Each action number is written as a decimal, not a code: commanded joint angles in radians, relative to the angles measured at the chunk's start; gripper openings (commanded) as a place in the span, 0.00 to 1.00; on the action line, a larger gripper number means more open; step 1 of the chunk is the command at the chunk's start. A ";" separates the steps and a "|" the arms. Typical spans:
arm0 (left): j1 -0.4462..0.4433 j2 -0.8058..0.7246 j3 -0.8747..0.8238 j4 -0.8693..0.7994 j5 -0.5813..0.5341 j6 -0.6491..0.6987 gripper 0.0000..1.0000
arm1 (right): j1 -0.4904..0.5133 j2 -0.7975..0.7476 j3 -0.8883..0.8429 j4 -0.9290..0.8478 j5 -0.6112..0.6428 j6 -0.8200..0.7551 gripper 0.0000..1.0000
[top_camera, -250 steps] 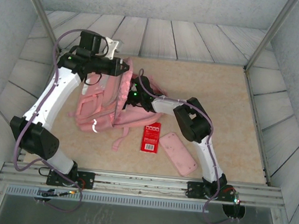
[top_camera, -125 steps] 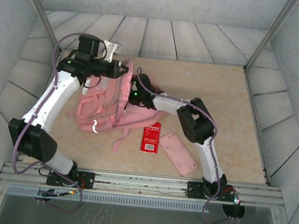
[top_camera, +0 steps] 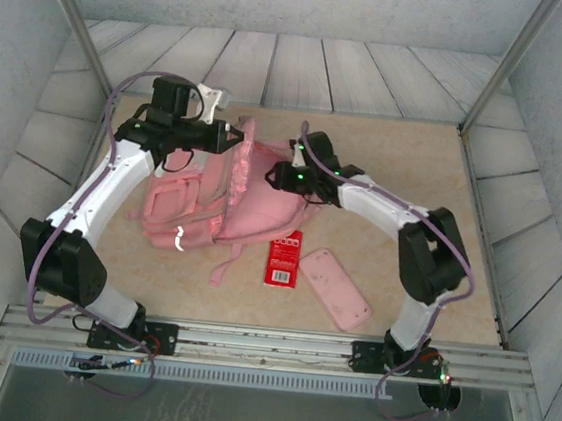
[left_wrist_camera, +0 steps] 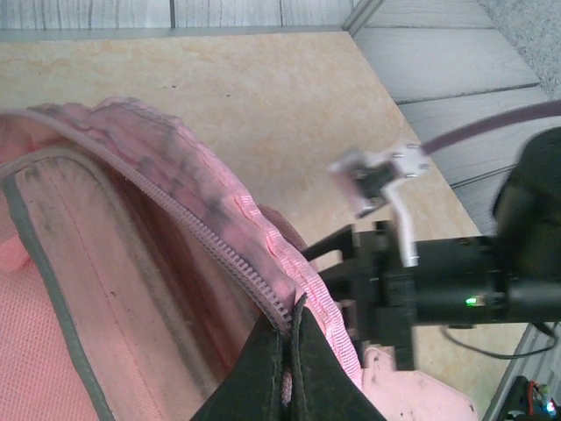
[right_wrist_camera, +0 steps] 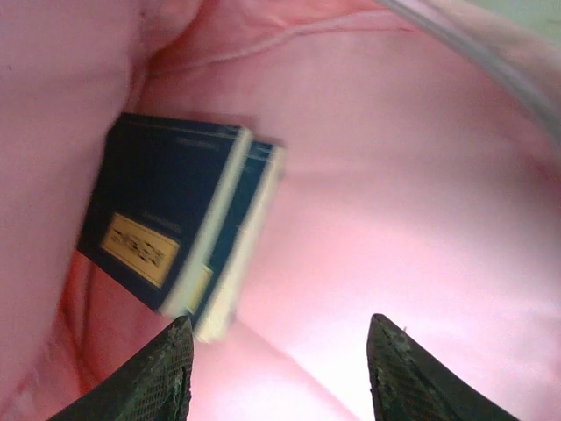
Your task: Pack the student bag
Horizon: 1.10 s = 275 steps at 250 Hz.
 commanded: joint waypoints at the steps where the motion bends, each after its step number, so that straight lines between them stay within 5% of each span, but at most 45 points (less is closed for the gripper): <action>1: 0.015 -0.006 -0.026 0.109 0.002 -0.024 0.00 | -0.051 -0.122 -0.122 -0.099 0.019 -0.078 0.54; 70: -0.041 0.113 -0.093 0.233 0.014 -0.074 0.00 | -0.096 -0.324 -0.316 -0.158 0.040 -0.158 0.54; 146: -0.160 0.271 -0.033 0.231 -0.055 -0.068 0.00 | -0.098 -0.338 -0.336 -0.131 0.015 -0.139 0.51; 214: -0.175 0.392 0.049 0.181 -0.041 -0.092 0.01 | -0.098 -0.356 -0.356 -0.133 0.042 -0.148 0.50; 275: -0.184 0.394 0.057 0.205 -0.033 -0.096 0.23 | -0.099 -0.363 -0.383 -0.104 0.031 -0.147 0.50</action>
